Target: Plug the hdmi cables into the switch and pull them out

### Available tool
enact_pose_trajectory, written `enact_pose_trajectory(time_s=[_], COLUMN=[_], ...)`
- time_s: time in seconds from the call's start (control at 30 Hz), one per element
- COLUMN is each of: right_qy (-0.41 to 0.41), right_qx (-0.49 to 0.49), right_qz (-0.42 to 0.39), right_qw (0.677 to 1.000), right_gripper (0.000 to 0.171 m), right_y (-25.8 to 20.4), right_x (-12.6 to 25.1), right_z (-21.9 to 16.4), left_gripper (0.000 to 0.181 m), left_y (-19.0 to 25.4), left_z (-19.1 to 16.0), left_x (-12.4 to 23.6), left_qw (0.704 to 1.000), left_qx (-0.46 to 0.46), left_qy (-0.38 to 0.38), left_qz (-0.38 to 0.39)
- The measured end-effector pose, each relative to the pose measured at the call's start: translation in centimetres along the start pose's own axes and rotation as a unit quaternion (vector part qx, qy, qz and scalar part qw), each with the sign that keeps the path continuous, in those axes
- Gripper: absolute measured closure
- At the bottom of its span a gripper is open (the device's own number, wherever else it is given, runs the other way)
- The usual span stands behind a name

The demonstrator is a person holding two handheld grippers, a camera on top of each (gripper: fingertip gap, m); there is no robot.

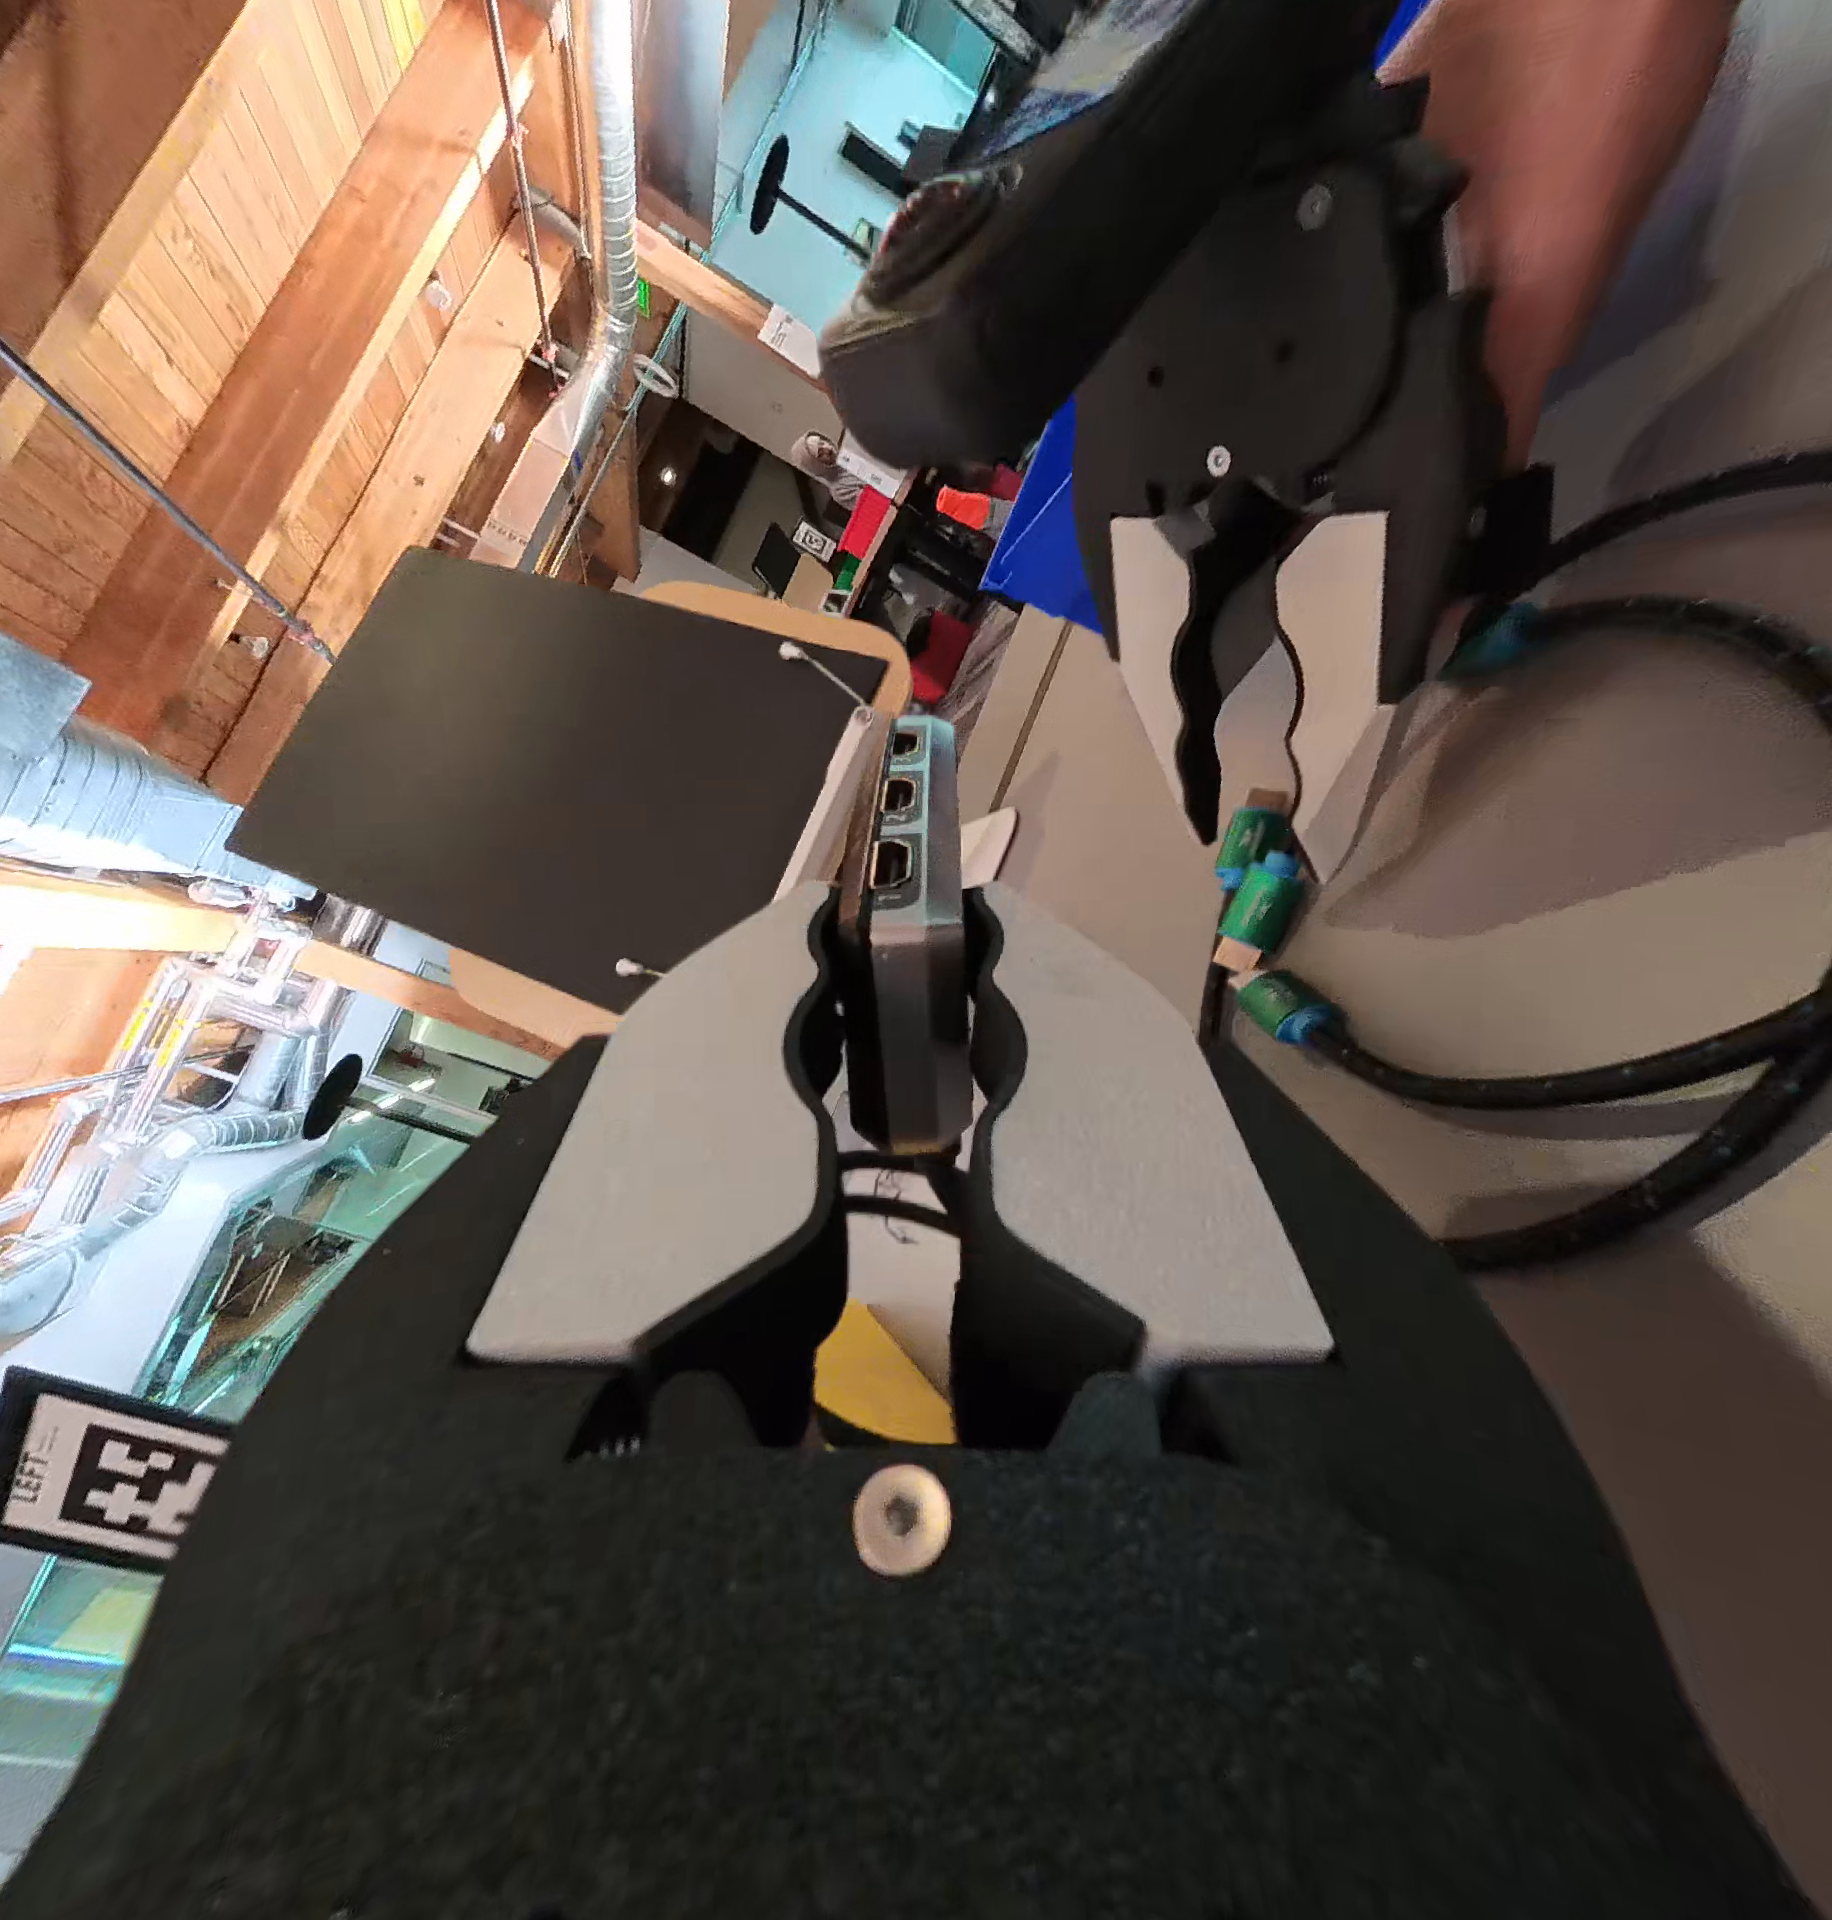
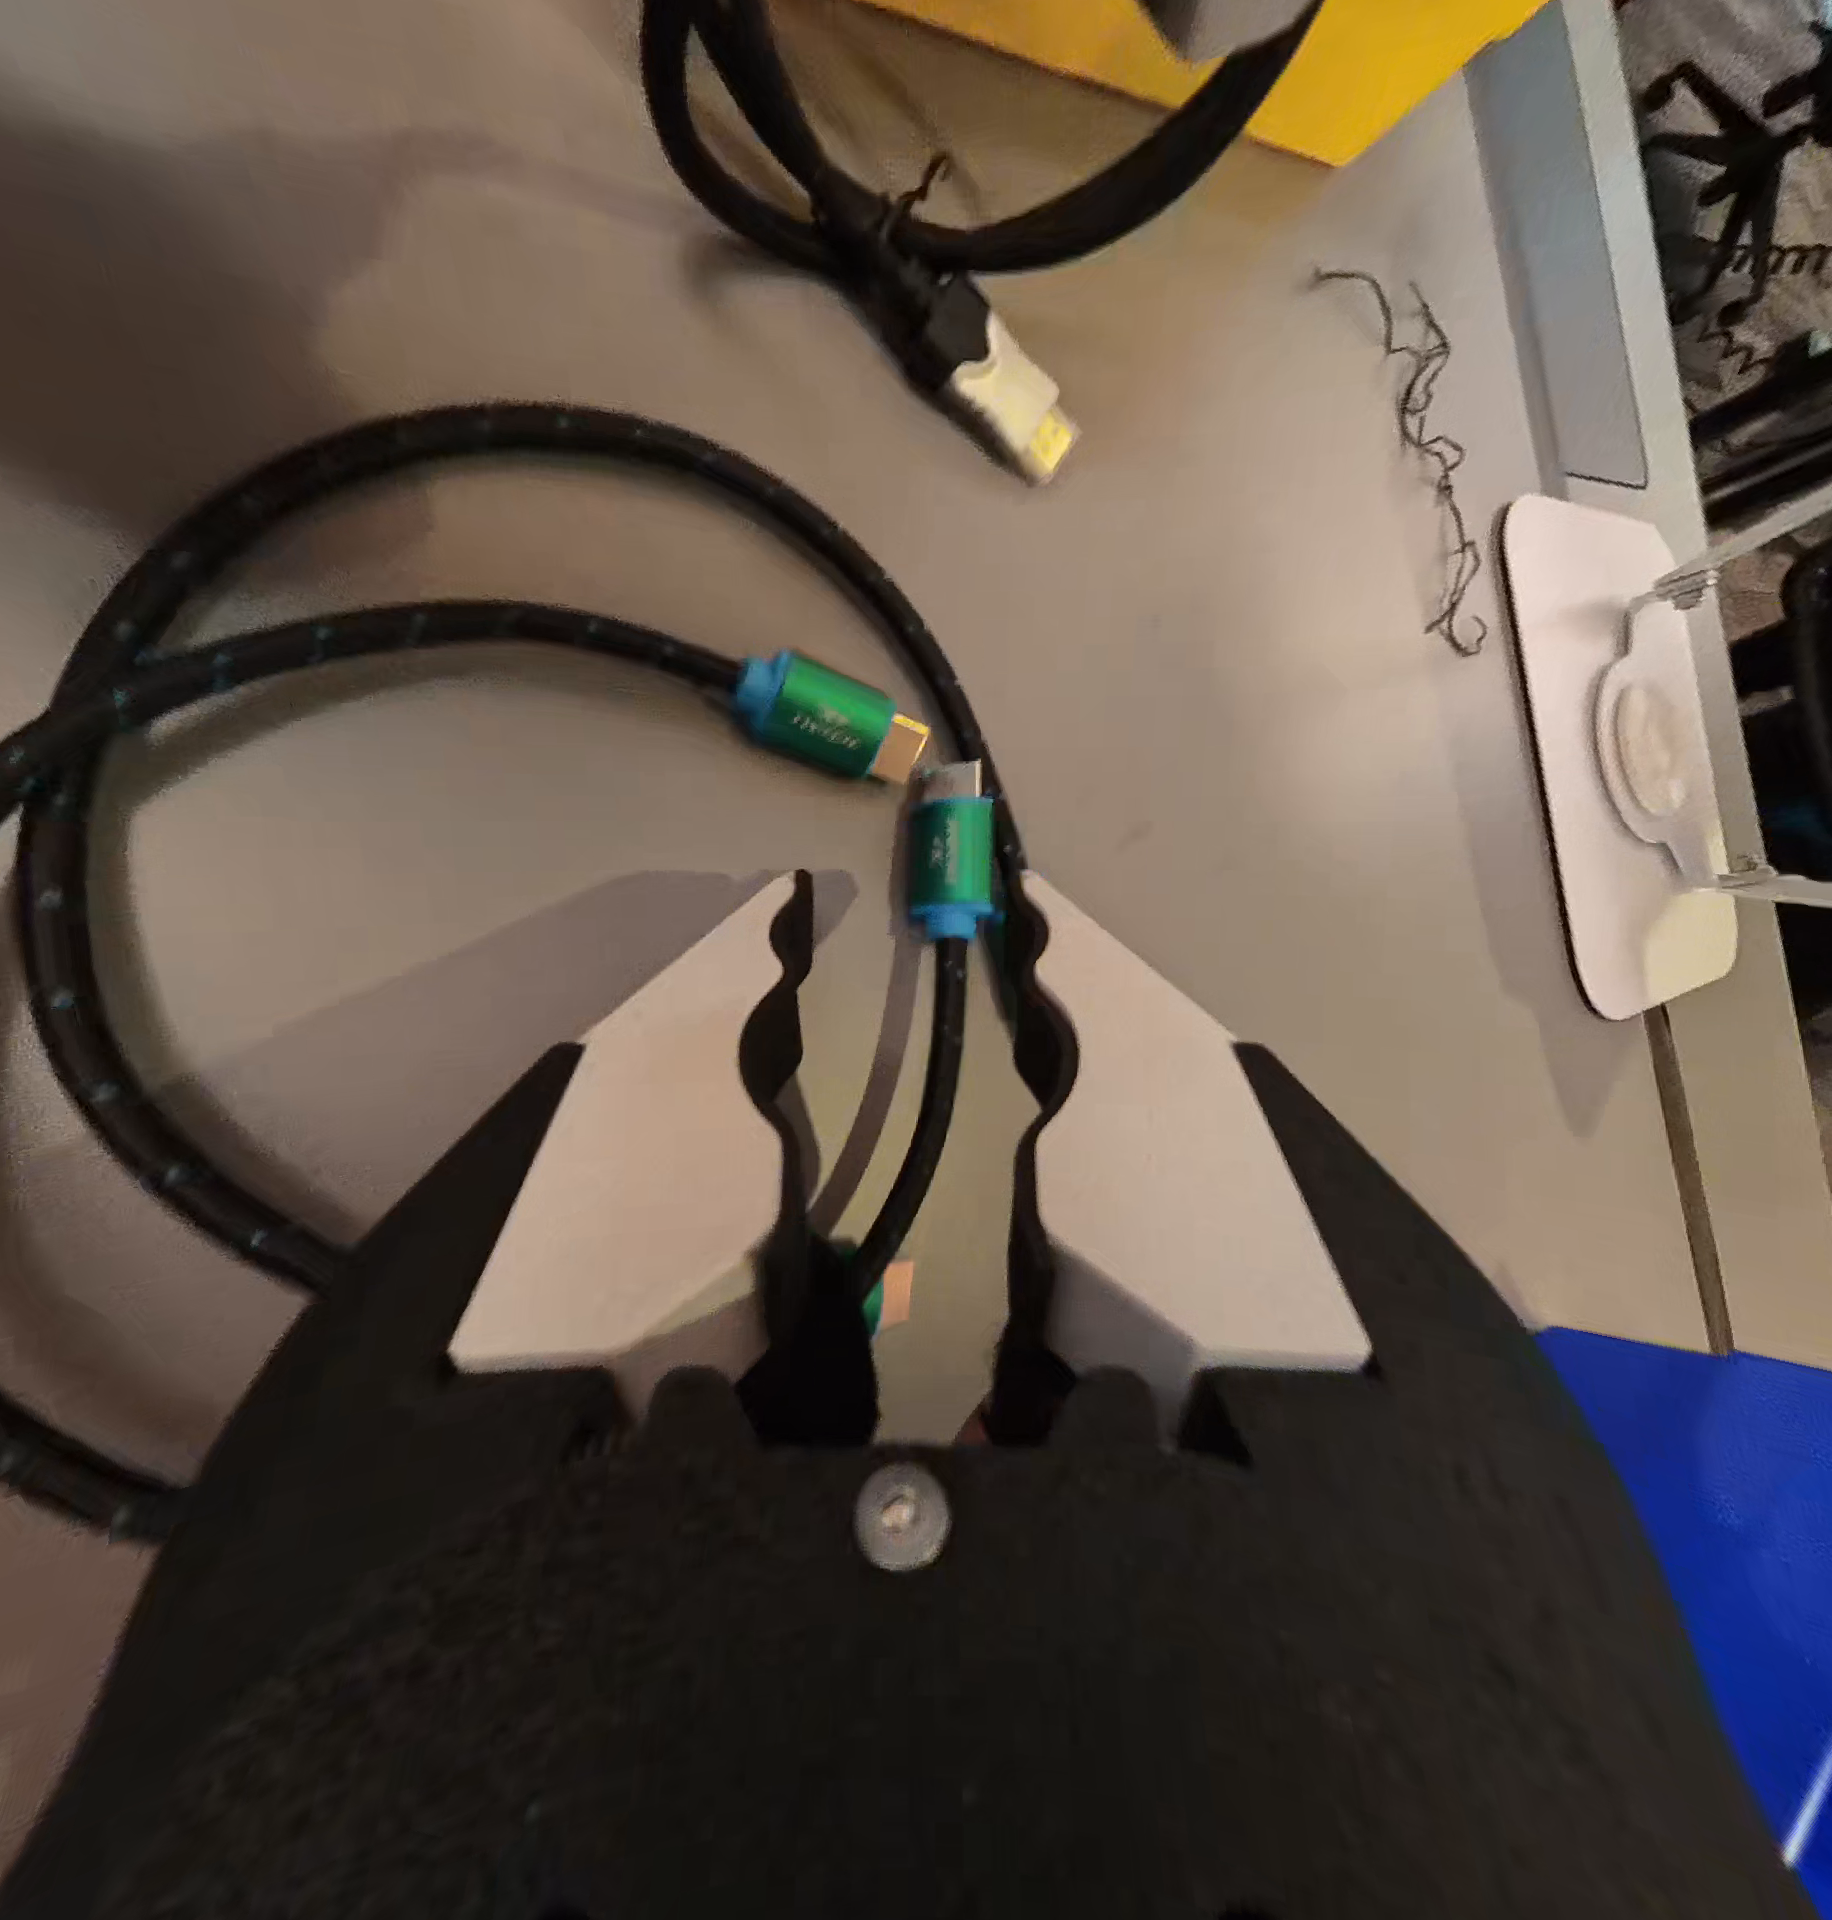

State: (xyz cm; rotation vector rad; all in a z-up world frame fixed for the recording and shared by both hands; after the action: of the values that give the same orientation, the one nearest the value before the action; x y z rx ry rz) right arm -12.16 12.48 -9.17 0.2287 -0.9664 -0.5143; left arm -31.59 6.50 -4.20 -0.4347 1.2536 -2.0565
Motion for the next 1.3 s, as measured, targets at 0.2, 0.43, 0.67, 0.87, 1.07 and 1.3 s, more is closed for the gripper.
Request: enact_pose_trajectory(time_s=[0.2, 0.43, 0.67, 0.87, 1.07, 1.3], right_qy=[0.011, -0.045, 0.0, 0.107, 0.099, 0.122], right_qx=[-0.088, 0.0, -0.153, -0.297, -0.31, -0.361], right_qz=[0.009, -0.005, 0.059, 0.204, 0.215, 0.293], right_qw=[0.996, 0.999, 0.986, 0.927, 0.921, 0.877], right_gripper=[0.136, 0.159, 0.163, 0.163, 0.163, 0.163], right_y=[1.0, 1.0, 1.3, -0.2, -1.6, -2.8], right_x=[-1.2, -1.9, 3.9, 9.4, 10.5, 8.9], right_z=[-1.3, -1.9, -1.5, -0.6, -0.6, -1.1], left_gripper=[0.16, 0.16, 0.16, 0.161, 0.16, 0.16], left_y=[0.0, -0.3, 0.5, 3.4, 4.9, 6.1], left_z=[-0.2, -0.2, 0.0, 1.1, 2.0, 2.7], left_x=[0.2, -0.2, -1.1, -2.6, -3.3, -3.4], left_qw=[1.0, 1.0, 0.999, 0.989, 0.98, 0.966], left_qx=[0.017, 0.019, -0.027, -0.145, -0.196, -0.258], left_qy=[-0.001, -0.004, -0.021, -0.028, -0.017, 0.001], left_qz=[0.0, -0.008, 0.001, -0.009, -0.014, 0.014])
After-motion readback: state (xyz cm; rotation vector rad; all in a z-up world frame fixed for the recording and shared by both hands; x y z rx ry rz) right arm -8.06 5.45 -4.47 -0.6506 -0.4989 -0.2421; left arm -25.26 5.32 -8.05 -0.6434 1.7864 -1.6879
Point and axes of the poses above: each gripper's, where its closed fingertips meet, x back along the fingers, z out of its top, y = z × x across the jaws, the point moved 10 cm from there along x, back along the fingers, and after that the axes turned 5 degrees about z, right-handed, at the moved point
